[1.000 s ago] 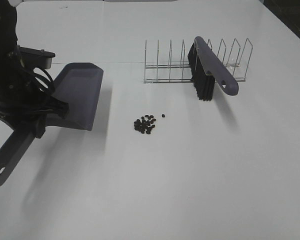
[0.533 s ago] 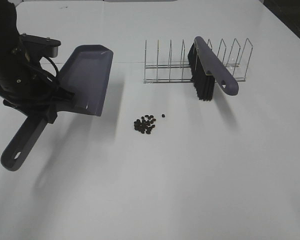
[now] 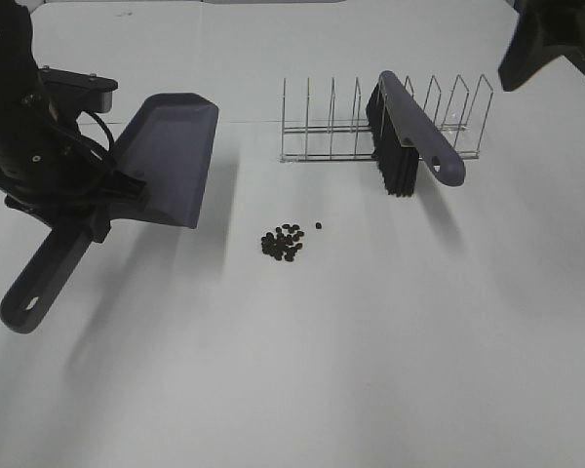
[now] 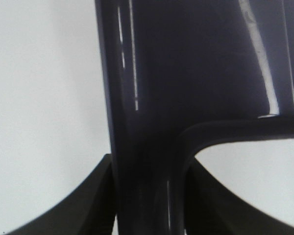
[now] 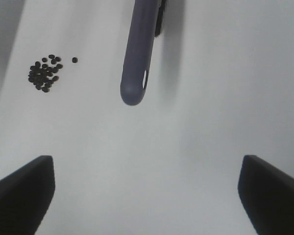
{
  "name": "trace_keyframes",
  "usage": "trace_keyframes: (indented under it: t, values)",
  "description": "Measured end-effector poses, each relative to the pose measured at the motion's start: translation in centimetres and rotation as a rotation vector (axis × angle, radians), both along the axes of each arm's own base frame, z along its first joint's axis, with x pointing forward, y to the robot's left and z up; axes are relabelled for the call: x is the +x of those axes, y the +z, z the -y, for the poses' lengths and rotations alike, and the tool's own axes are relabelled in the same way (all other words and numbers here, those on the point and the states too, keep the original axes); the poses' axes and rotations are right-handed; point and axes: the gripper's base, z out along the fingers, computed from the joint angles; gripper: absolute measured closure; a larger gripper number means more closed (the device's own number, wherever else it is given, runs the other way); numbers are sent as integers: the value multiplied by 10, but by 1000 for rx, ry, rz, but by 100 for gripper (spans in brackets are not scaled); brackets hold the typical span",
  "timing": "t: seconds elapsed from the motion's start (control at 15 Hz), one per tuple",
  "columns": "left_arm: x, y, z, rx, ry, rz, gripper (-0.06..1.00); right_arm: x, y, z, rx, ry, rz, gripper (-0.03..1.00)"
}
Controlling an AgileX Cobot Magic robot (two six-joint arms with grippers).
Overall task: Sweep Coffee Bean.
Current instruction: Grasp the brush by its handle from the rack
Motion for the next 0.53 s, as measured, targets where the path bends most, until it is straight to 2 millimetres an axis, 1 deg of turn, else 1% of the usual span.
trace_keyframes:
  t: [0.07, 0.13, 0.2, 0.27, 0.4, 0.47, 0.53]
  values:
    - [-1, 0, 0, 4, 1, -8, 62, 26, -7, -5, -17, 0, -57, 10]
    - [-2, 0, -1, 10, 2, -20, 62, 56, -20, -9, -40, 3, -125, 10]
    - [-3, -1, -2, 17, 3, -34, 62, 113, -48, -19, -66, 26, -161, 10]
    - [-3, -1, -2, 19, 3, -38, 62, 127, -55, -22, -67, 31, -159, 10]
    - [-4, -1, -2, 22, 4, -45, 62, 169, -82, -30, -68, 49, -147, 11]
    - [-4, -1, -2, 22, 4, -45, 62, 188, -98, -34, -64, 51, -138, 12]
    - [-4, -1, -2, 22, 4, -45, 62, 202, -116, -37, -64, 53, -144, 12]
